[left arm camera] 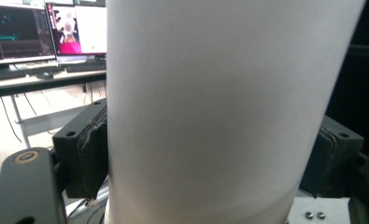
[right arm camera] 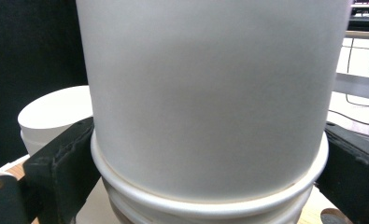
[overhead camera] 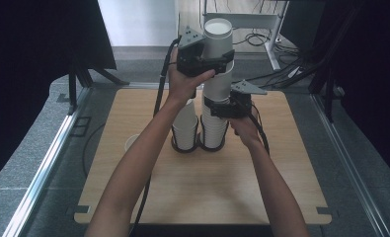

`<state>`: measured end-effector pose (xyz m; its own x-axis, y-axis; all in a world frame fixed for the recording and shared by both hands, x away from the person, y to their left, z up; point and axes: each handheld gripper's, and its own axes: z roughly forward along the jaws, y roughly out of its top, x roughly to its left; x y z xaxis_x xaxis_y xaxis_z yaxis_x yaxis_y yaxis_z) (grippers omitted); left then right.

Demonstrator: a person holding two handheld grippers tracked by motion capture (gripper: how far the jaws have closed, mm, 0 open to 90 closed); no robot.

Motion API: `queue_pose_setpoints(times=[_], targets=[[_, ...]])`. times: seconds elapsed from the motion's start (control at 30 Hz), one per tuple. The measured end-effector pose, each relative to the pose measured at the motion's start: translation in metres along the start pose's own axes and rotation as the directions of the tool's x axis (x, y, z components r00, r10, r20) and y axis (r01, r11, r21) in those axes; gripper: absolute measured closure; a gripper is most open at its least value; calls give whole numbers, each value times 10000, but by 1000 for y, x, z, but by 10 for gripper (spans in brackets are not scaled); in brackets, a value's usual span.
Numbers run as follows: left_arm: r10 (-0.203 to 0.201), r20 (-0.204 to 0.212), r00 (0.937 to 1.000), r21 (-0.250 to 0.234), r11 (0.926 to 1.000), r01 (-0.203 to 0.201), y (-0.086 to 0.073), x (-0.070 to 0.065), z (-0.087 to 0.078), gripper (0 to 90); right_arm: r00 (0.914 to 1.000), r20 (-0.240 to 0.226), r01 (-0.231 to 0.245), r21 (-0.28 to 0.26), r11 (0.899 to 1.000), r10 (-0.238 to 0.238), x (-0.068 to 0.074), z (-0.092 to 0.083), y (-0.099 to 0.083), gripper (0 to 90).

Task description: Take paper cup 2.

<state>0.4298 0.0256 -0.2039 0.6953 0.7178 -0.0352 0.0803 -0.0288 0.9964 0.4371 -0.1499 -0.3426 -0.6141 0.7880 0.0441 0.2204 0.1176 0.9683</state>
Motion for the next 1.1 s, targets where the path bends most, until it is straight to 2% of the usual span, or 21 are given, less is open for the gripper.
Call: queue_pose_setpoints(times=[0.1, 0.3, 0.47, 0.63, 0.87, 1.1], targets=[[-44, 60, 10000, -201, 9998, 45, 5, 0, -8, 169, 10000, 18, 98, -41, 9999, -98, 0, 0, 0, 31], [-145, 110, 9998, -271, 9995, 148, 11, -1, -22, 169, 10000, 37, 23, -40, 10000, -23, -1, 1, 0, 31], [50, 398, 9992, -335, 9994, -37, 7, -4, -41, 169, 10000, 38, 34, -12, 10000, -34, -1, 1, 1, 31], [206, 657, 9976, -214, 9996, -192, -1, -7, -56, 169, 10000, 39, 30, 37, 10000, -30, -1, 1, 1, 31], [148, 923, 9956, -193, 9997, -131, -16, -10, -69, 168, 9999, 40, 96, 82, 9999, -96, -1, 1, 1, 31], [-34, 1025, 9947, -92, 9999, 44, -34, -6, -79, 169, 9999, 56, 123, 90, 9999, -123, 0, 0, 2, 31]])
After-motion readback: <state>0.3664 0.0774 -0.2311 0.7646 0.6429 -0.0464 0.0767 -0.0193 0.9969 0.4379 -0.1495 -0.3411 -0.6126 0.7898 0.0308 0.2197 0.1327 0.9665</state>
